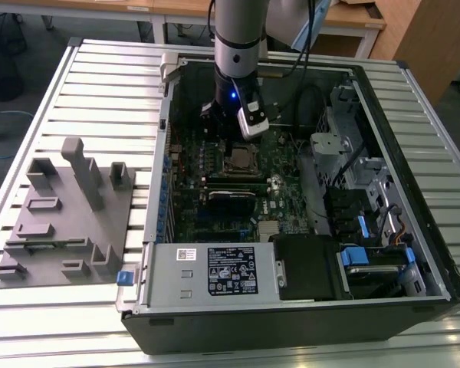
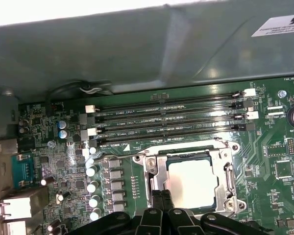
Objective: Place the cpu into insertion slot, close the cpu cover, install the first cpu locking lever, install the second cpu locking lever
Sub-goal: 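Close the cpu cover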
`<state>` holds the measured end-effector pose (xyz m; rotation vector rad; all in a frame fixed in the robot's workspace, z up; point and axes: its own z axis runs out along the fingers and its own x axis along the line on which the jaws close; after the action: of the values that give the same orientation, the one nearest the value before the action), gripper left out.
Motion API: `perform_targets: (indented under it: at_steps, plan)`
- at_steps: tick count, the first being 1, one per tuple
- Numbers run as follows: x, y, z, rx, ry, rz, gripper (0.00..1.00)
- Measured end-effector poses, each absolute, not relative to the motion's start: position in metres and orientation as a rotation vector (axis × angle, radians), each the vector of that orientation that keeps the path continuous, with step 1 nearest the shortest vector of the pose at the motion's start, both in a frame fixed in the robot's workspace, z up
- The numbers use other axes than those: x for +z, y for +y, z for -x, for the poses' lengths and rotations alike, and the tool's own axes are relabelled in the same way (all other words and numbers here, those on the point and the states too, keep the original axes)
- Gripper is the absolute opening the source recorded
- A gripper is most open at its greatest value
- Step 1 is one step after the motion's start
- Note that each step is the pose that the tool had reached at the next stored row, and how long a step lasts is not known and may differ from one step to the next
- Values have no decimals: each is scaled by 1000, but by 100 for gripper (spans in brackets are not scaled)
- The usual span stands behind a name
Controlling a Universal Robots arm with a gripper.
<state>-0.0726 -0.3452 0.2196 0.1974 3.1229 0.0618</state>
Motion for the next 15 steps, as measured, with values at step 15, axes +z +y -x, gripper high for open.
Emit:
perform_targets:
  at_steps: [15]
  plan:
    - [219,-345,63,62,3123,-198,10]
